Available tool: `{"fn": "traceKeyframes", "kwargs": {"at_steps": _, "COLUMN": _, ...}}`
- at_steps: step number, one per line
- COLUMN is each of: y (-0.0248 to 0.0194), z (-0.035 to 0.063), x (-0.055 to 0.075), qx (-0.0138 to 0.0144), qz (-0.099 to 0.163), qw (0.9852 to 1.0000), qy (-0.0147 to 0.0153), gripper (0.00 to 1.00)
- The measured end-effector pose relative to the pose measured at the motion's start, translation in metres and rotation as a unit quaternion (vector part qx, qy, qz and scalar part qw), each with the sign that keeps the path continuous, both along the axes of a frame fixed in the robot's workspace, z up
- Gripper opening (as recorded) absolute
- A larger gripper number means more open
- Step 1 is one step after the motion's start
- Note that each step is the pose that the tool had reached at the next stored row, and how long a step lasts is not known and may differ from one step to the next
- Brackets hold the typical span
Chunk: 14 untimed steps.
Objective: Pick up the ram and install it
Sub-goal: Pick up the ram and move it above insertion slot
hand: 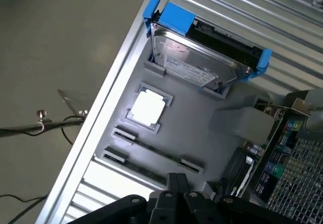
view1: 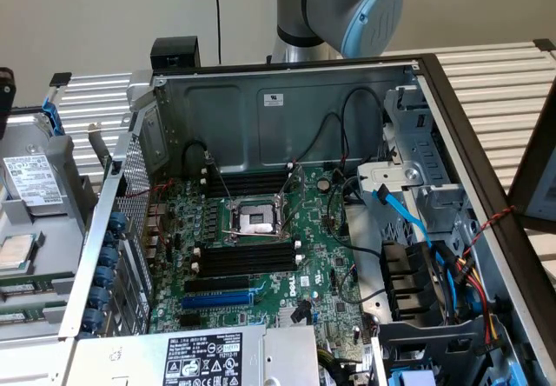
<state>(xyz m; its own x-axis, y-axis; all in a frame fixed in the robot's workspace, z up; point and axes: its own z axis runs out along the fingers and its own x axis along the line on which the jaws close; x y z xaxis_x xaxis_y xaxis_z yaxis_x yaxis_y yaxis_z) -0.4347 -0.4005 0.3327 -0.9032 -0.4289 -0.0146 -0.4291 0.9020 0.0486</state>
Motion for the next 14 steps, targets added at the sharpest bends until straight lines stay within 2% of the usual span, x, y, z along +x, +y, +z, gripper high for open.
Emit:
{"fn": "traceKeyframes", "kwargs": {"at_steps": 3, "y": 0.0, "z": -0.0036, "x": 0.0, "qx": 0.0, "qz": 0.027, "qw": 0.9996, "qy": 0.0, "gripper": 0.11}}
{"fn": "traceKeyframes", "kwargs": {"at_steps": 7, "y": 0.0, "z": -0.0087, "x": 0.0, "qx": 0.0, "qz": 0.064, "qw": 0.998, "qy": 0.0, "gripper": 0.11}}
{"fn": "traceKeyframes", "kwargs": {"at_steps": 11, "y": 0.0, "z": -0.0137, "x": 0.0, "qx": 0.0, "qz": 0.1, "qw": 0.995, "qy": 0.0, "gripper": 0.12}}
{"fn": "traceKeyframes", "kwargs": {"at_steps": 12, "y": 0.0, "z": -0.015, "x": 0.0, "qx": 0.0, "qz": 0.109, "qw": 0.9941, "qy": 0.0, "gripper": 0.18}}
{"fn": "traceKeyframes", "kwargs": {"at_steps": 13, "y": 0.0, "z": -0.0163, "x": 0.0, "qx": 0.0, "qz": 0.118, "qw": 0.993, "qy": 0.0, "gripper": 0.18}}
{"fn": "traceKeyframes", "kwargs": {"at_steps": 14, "y": 0.0, "z": -0.0177, "x": 0.0, "qx": 0.0, "qz": 0.127, "qw": 0.9919, "qy": 0.0, "gripper": 0.25}}
